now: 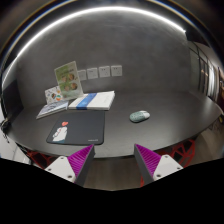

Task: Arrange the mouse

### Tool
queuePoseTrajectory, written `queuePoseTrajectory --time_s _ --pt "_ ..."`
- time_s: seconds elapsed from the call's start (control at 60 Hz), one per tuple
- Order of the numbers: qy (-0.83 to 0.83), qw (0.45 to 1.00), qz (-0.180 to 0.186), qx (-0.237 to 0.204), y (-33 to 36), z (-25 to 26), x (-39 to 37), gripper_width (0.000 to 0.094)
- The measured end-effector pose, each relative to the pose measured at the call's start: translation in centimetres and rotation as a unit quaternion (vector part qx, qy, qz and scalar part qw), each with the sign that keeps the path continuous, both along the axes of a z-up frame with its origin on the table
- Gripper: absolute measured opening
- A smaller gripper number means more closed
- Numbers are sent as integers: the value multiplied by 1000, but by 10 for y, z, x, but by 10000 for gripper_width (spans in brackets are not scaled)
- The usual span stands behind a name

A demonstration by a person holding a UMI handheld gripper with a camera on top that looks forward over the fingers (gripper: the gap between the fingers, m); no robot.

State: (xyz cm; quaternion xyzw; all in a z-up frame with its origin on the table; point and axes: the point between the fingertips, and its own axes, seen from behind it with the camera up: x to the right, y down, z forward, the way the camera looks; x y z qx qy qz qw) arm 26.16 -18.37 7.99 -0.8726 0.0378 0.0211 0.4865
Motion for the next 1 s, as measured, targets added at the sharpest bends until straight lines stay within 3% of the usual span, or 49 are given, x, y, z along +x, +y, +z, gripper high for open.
queuePoseTrajectory --time_s 0.25,0.617,0.767,1.0 --pt "-25 1000 -3 -10 31 -33 27 819" --pt "-22 998 -57 -35 146 -89 85 836" --pt "-23 995 -89 -27 198 -89 108 814" --pt "-27 994 -98 -27 254 -85 119 820"
